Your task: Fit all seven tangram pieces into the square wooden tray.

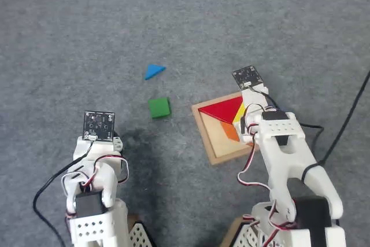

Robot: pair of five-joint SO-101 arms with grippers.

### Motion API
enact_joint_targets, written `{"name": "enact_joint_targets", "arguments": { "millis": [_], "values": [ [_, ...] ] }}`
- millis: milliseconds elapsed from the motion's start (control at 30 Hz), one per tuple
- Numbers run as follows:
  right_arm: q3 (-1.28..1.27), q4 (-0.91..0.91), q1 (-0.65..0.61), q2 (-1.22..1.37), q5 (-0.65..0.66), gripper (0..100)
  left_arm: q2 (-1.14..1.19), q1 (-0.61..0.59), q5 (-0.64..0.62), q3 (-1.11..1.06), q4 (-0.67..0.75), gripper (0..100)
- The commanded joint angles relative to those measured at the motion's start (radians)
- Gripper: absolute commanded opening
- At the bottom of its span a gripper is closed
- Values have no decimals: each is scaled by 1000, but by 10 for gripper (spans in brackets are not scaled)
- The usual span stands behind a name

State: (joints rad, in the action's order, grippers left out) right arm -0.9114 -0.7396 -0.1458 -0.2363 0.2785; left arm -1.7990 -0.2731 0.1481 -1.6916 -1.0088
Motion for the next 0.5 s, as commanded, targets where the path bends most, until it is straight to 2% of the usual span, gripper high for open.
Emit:
{"name": "enact_joint_targets", "arguments": {
  "millis": [0,200,467],
  "values": [
    [-6,-15,-64,-24,-58,9,-14,8,3,8,-5,15],
    [58,-21,-128,-24,-163,9,-14,8,3,8,-5,15],
    [81,-13,-142,-24,-203,9,-14,8,3,8,-5,15]
  ]
}}
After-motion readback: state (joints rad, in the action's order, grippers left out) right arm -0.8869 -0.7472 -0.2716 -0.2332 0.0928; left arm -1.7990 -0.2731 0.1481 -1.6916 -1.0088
